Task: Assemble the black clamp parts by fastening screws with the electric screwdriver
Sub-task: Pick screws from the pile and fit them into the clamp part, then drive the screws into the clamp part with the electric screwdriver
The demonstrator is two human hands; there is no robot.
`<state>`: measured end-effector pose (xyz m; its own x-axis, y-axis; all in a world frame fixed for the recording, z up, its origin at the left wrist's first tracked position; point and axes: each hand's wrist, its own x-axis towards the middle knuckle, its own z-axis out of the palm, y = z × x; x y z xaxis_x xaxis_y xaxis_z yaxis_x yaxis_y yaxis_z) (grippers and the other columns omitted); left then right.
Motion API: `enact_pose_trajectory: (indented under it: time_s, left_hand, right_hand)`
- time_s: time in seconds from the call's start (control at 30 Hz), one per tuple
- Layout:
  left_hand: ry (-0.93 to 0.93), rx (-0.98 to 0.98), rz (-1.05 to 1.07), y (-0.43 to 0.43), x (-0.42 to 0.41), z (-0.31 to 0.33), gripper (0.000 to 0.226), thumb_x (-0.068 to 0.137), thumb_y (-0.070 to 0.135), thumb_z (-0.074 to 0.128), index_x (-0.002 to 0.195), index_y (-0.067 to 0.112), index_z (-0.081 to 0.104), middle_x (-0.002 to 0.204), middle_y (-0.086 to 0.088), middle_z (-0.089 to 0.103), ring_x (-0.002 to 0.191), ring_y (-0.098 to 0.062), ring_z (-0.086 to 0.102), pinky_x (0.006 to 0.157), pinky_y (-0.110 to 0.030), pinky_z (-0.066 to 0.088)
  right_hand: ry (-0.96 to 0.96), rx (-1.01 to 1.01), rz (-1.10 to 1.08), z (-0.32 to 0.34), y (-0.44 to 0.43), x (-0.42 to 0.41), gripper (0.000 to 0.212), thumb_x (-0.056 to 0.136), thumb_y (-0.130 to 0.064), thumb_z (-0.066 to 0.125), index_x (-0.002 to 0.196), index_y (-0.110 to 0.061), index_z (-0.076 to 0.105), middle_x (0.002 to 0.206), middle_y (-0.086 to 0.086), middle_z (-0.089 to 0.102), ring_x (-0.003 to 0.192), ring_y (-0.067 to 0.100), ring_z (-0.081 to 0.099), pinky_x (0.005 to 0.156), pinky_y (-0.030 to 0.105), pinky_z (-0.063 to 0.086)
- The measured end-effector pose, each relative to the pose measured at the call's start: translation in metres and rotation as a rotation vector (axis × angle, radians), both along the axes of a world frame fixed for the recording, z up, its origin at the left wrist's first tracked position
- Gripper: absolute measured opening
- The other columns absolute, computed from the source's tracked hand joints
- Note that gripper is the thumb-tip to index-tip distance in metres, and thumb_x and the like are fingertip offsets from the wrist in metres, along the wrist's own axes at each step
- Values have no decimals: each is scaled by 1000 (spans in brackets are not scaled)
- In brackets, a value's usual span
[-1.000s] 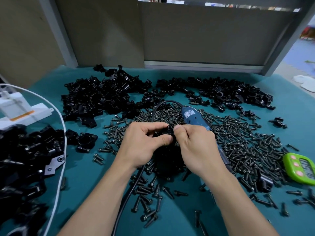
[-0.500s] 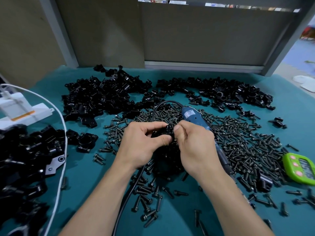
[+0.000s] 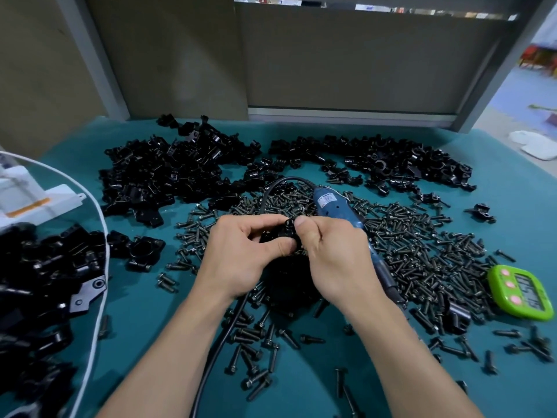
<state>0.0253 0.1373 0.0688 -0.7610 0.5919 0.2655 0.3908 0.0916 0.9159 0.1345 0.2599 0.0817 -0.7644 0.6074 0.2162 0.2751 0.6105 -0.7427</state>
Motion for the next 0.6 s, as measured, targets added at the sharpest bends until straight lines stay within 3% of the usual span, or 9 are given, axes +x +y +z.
enact_pose_trajectory:
  time_s: [0.07,0.13,0.2,0.27,0.33,0.5,0.6]
  left_hand:
    - [-5,-1,13,0,0,0,42,71,26,95,81,60,74,88,22,79,69,5,63,65,-11,49]
    - [-18,-21,10,2,2,0,40,71,26,95,84,58,74,90,21,79,82,-2,69,74,-18,55]
    - [-28,-22,-2,3,5,-1,41,71,23,95,85,56,74,86,26,77,79,1,69,70,-17,55]
    - [-11,-28,-13,4,7,0,43,72,21,94,84,55,73,80,36,72,69,10,63,62,-7,46]
    - [-9,-21,-4,4,6,0,42,72,20,94,88,54,74,83,36,72,70,12,62,62,-8,45]
    - [-19,8,2,2,3,-1,43,71,19,94,88,51,73,68,40,66,66,20,59,63,0,41]
    - [-35,38,-15,2,3,-1,44,71,18,94,84,54,72,76,39,69,71,21,60,69,1,42]
  right_hand:
    - [67,-38,58,2,3,5,43,107,-39,48,67,-23,49,57,-6,58,55,15,49,50,28,34]
    - [64,-55,105,4,5,9,29,106,-27,51,78,-25,56,64,2,64,59,17,53,52,28,39]
    - [30,-22,77,2,6,6,30,105,-23,52,76,-21,54,62,5,60,56,17,49,53,30,39]
    - [4,42,6,2,4,2,39,106,-28,51,68,-17,47,56,2,52,53,14,42,54,28,36]
    - [22,49,-8,2,2,0,43,106,-32,51,66,-17,46,55,1,52,53,13,44,54,25,37]
    - [50,-8,121,3,8,9,26,105,-25,55,79,-24,57,64,-2,64,55,11,51,51,24,38]
    - [10,74,42,4,3,3,42,106,-35,49,67,-21,48,58,-14,56,57,10,48,52,26,35]
